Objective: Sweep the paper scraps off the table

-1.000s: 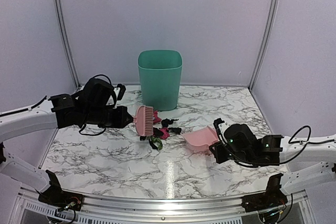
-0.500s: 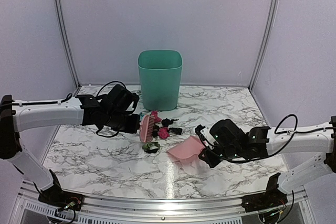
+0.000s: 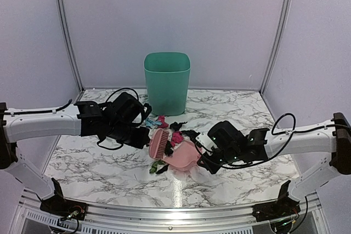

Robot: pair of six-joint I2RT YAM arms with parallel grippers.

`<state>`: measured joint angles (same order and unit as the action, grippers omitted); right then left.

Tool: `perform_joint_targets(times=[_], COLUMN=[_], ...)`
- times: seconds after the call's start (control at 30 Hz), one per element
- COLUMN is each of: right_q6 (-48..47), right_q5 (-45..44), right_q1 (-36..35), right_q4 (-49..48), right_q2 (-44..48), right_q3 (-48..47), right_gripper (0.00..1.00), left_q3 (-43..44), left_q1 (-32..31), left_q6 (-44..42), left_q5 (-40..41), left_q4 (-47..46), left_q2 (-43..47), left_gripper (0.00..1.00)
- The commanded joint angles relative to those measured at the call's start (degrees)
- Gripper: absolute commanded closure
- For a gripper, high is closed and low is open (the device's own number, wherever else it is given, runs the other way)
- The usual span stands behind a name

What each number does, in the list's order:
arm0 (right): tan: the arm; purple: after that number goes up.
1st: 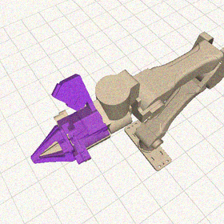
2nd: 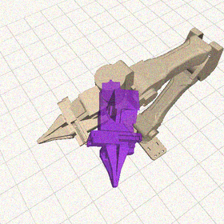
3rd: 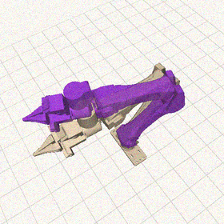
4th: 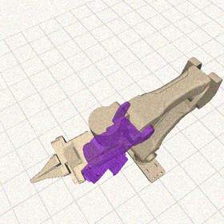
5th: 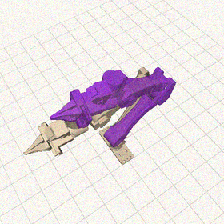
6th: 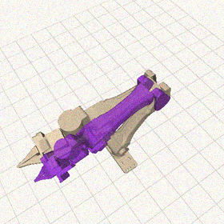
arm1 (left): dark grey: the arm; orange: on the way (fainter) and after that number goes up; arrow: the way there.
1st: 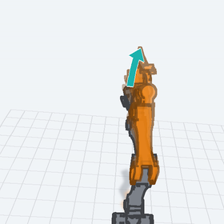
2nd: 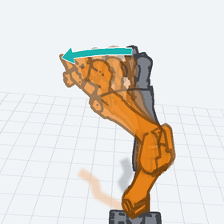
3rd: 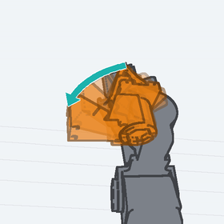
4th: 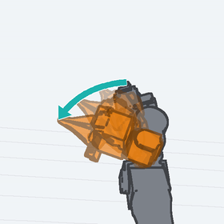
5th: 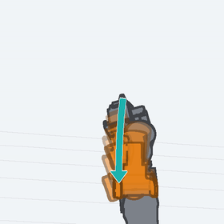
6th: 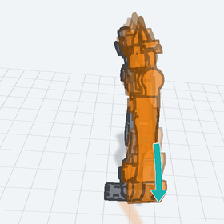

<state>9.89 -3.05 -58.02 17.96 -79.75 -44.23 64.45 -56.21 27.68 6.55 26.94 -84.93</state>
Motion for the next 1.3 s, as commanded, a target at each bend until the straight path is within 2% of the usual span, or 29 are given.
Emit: perform_joint_targets(times=[0.0,0.2,0.33,0.43,0.63,0.8,1.0,1.27], right_q6=[-1.07,0.38,1.16,1.29,0.07,0.2,-0.64,-1.89], right_q5=[1.7,0.51,-0.82,2.23,0.33,-4.93,-1.8,0.88], right_q1=[-0.47,-0.52,-0.47,-0.51,-0.51,0.73,3.06,5.43], right_q4=[0.45,7.32,12.6,12.19,11.71,12.83,13.48,11.11], right_q2=[1.01,5.98,9.25,10.81,6.81,1.25,1.69,3.52], right_q3=[-1.98,-2.19,-2.91,-2.66,-3.3,-5.7,-5.7,-4.07], right_gripper=[1.0,1.0,1.0,1.0,1.0,1.0,1.0,1.0], left_q3=[0.72,6.36,6.48,6.32,4.65,8.93,15.48,20.37], left_q1=[-0.31,-0.31,-0.31,-0.31,-0.31,-0.31,-0.4,-0.62], left_q6=[0.34,-1.27,-1.75,-1.84,-2.34,-4.64,-5.88,-7.4], left_q5=[3.51,8.54,11.48,10.54,10.81,10.31,6.78,6.08], left_q4=[3.33,8.07,9.59,10.43,10.09,8.27,7.58,7.84], left_q2=[5.66,6.79,6.9,5.85,3.81,-1.54,-7.28,-10.18], left_gripper=[1.0,1.0,1.0,1.0,1.0,1.0,1.0,1.0])
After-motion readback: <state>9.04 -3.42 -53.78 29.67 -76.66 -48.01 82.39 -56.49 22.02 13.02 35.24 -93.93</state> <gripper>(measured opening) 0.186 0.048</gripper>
